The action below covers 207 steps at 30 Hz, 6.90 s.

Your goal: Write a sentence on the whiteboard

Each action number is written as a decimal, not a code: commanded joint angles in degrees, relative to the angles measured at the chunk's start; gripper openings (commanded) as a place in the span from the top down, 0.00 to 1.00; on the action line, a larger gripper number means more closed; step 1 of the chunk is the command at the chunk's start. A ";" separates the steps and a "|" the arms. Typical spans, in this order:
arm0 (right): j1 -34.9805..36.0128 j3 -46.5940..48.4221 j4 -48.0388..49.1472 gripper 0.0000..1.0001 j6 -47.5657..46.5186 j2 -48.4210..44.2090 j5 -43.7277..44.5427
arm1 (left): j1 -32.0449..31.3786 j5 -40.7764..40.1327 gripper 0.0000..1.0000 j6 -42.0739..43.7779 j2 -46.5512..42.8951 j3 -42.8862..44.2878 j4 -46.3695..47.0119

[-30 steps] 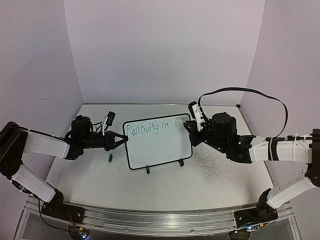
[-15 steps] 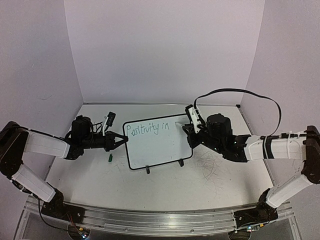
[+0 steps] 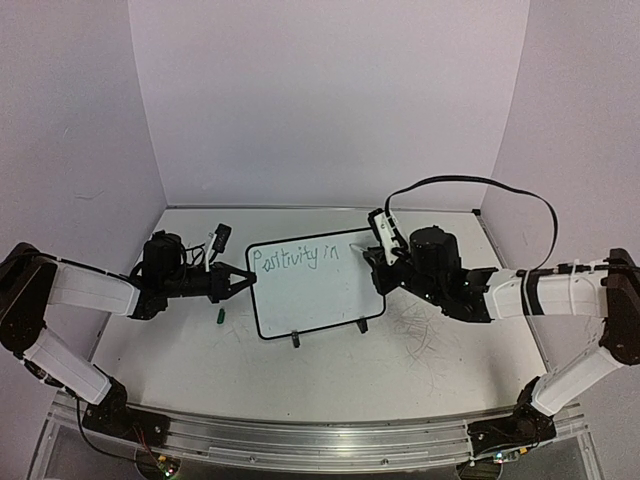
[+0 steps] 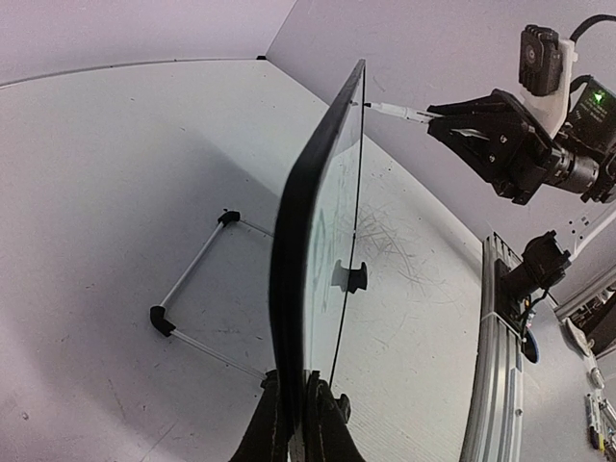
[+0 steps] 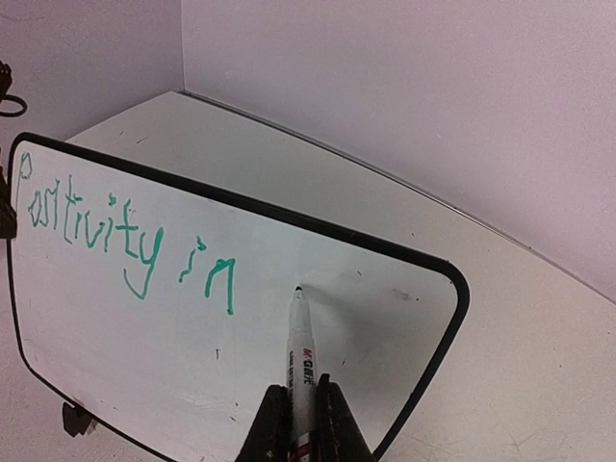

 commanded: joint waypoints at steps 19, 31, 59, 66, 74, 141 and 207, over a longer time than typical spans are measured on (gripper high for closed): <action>-0.31 3.40 1.91 1.00 0.83 2.17 1.29 | 0.23 -3.16 1.00 3.66 -1.24 -0.31 2.06; -0.28 3.54 0.85 1.00 1.20 2.57 -0.60 | 0.22 -3.19 1.00 3.62 -1.27 -0.14 2.04; -0.27 1.21 -2.93 1.00 2.40 1.34 -1.16 | 0.22 -3.64 1.00 3.80 -1.18 -0.05 1.80; -0.28 1.18 -3.46 1.00 2.35 1.27 -1.04 | 0.22 -3.59 1.00 3.89 -1.14 -0.13 1.72; -0.28 1.18 -4.35 1.00 2.11 1.26 -0.86 | 0.23 -3.64 1.00 3.98 -0.97 -0.13 1.64; -0.24 0.98 -4.01 1.00 3.41 1.11 1.32 | 0.21 -3.75 1.00 4.24 -0.90 -0.04 1.36; -0.89 2.63 -2.24 1.00 2.77 1.09 0.62 | 0.23 -3.76 1.00 4.70 -0.70 -0.09 1.02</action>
